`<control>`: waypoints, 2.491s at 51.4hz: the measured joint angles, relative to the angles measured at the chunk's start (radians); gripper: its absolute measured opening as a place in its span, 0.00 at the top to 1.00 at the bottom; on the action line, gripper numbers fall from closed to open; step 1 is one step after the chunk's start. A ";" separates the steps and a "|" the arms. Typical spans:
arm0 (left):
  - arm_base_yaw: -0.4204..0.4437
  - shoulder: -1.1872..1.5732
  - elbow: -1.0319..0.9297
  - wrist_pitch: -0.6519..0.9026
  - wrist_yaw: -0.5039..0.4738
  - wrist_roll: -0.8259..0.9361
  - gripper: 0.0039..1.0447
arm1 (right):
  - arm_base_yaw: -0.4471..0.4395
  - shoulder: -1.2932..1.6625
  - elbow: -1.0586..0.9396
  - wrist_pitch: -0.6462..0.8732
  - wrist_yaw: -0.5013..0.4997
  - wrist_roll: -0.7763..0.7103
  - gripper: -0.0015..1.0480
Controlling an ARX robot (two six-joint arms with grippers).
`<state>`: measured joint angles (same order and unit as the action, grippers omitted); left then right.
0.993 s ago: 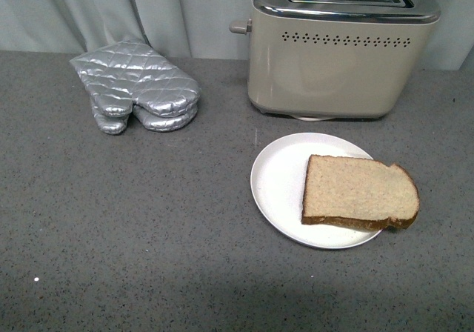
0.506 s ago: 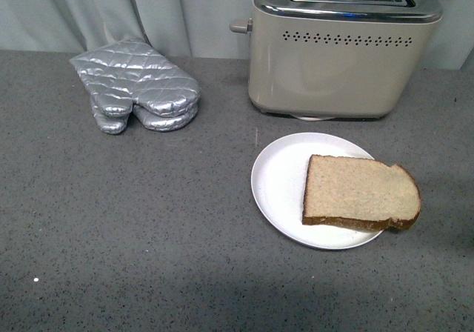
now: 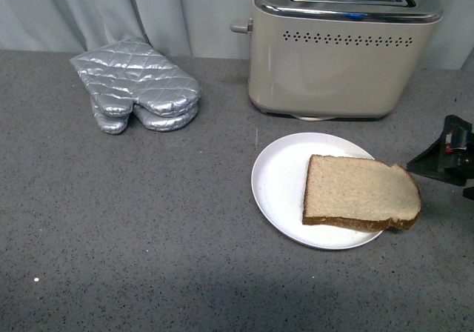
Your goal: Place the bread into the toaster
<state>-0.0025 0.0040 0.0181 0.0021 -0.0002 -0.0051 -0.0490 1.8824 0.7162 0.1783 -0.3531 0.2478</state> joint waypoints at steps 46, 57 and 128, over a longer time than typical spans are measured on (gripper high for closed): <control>0.000 0.000 0.000 0.000 0.000 0.000 0.06 | 0.066 0.117 0.062 0.002 -0.068 0.229 0.98; 0.000 0.000 0.000 0.000 0.000 0.000 0.06 | 0.070 -0.072 -0.031 0.077 -0.097 0.373 0.99; 0.000 0.000 0.000 0.000 0.000 0.000 0.06 | 0.366 -0.147 0.392 -0.025 0.687 1.203 0.99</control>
<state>-0.0025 0.0040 0.0181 0.0021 -0.0002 -0.0051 0.3168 1.7351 1.1084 0.1535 0.3340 1.4506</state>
